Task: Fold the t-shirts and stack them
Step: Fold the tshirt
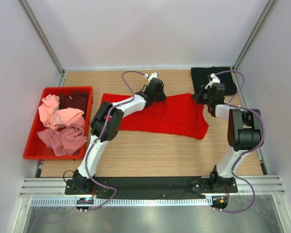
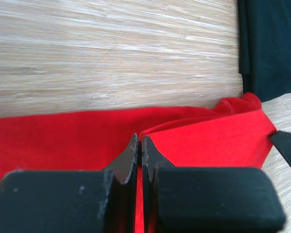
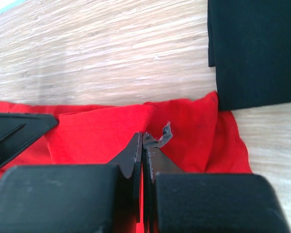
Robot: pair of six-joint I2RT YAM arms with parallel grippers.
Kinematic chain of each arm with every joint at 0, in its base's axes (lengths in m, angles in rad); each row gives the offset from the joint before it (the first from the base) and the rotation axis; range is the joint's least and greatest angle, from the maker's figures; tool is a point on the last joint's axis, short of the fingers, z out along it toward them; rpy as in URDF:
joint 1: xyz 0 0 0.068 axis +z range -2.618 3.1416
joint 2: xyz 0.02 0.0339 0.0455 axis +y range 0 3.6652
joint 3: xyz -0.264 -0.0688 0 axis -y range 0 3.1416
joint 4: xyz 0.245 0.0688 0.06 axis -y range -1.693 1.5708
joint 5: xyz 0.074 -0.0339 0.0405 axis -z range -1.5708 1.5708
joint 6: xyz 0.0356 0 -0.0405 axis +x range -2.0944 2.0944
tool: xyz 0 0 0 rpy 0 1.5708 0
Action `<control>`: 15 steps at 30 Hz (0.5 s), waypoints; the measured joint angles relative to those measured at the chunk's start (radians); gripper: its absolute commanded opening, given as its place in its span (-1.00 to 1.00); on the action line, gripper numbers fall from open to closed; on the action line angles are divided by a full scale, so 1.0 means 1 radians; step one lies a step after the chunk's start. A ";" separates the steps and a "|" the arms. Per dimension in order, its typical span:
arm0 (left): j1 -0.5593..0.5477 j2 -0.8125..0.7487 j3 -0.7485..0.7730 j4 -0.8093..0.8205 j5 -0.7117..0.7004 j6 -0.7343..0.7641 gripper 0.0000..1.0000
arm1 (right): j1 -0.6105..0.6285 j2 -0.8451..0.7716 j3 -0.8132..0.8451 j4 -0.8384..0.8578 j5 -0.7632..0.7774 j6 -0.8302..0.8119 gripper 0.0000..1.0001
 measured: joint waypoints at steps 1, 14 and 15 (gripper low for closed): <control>0.000 0.000 0.001 -0.003 -0.001 0.000 -0.92 | 0.000 0.009 0.010 -0.001 0.000 0.000 -0.91; 0.022 -0.027 0.047 -0.133 -0.040 0.055 -0.04 | 0.008 0.033 0.176 -0.283 0.073 0.051 -0.32; 0.024 -0.045 0.047 -0.163 -0.044 0.068 -0.03 | 0.014 0.016 0.206 -0.370 0.096 0.082 -0.33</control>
